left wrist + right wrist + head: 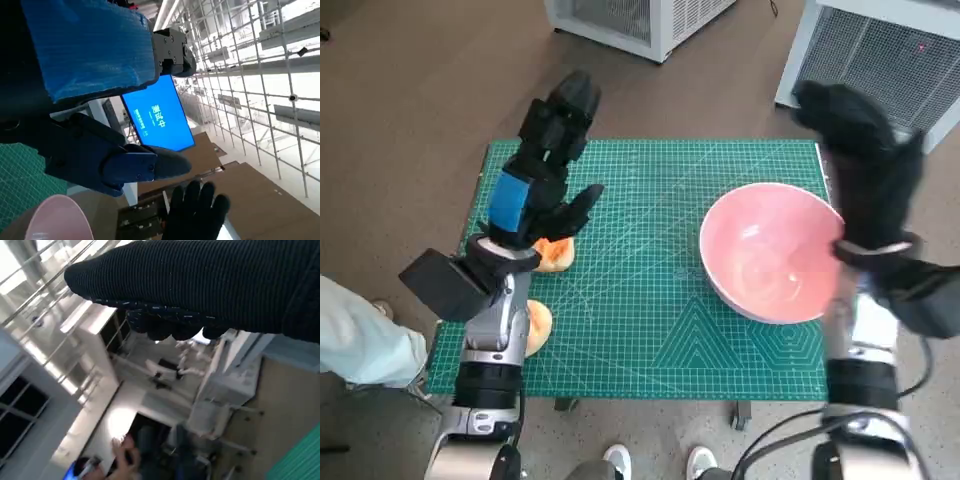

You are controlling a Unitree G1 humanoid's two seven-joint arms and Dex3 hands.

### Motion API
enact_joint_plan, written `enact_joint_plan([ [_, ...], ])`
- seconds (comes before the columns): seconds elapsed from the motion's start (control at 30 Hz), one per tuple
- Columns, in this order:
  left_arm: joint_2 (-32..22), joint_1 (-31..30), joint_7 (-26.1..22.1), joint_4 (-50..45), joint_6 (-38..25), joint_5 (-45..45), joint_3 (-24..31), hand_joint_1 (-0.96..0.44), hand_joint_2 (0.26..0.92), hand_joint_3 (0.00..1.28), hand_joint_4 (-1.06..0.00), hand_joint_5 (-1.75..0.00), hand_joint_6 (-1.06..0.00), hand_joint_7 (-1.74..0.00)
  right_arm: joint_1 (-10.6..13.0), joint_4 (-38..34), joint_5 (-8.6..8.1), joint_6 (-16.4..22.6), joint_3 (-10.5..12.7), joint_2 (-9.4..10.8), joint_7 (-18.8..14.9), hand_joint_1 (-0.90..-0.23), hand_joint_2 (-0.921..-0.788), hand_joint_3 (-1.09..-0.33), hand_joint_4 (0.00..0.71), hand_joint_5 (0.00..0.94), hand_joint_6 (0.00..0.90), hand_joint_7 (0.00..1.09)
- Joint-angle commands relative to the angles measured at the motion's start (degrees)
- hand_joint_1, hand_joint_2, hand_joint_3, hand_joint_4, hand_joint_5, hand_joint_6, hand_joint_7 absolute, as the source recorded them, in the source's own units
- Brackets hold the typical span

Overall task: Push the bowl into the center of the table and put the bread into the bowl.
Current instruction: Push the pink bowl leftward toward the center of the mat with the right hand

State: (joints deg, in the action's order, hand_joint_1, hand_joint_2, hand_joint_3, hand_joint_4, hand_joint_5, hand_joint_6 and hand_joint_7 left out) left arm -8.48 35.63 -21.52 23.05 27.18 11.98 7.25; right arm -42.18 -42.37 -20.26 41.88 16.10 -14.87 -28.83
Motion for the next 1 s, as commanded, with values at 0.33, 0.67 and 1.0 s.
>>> enact_joint_plan([
  [0.33, -0.1, -0.5, -0.4, 0.0, 1.2, 0.8, 0.5, -0.68, 0.921, 0.38, -0.13, 0.00, 0.00, -0.46, -0.7, -17.3, 4.72, 6.8, 5.3, -5.3, 11.0, -0.622, -0.921, -0.766, 0.212, 0.000, 0.166, 0.25],
  [0.67, -0.2, -0.1, -0.6, 0.6, 1.4, 0.9, 0.5, -0.68, 0.921, 0.38, -0.14, -0.01, 0.00, -0.46, -0.7, -25.9, 5.37, 4.9, 6.6, -5.8, 15.6, -0.630, -0.921, -0.797, 0.196, 0.000, 0.150, 0.26],
  [1.0, -0.4, 0.1, -1.4, 0.9, 1.1, 1.4, 0.7, -0.68, 0.921, 0.38, -0.14, 0.00, 0.00, -0.47, -0.6, -29.8, 4.92, 0.4, 7.4, -4.3, 16.2, -0.611, -0.921, -0.812, 0.180, 0.000, 0.144, 0.25],
])
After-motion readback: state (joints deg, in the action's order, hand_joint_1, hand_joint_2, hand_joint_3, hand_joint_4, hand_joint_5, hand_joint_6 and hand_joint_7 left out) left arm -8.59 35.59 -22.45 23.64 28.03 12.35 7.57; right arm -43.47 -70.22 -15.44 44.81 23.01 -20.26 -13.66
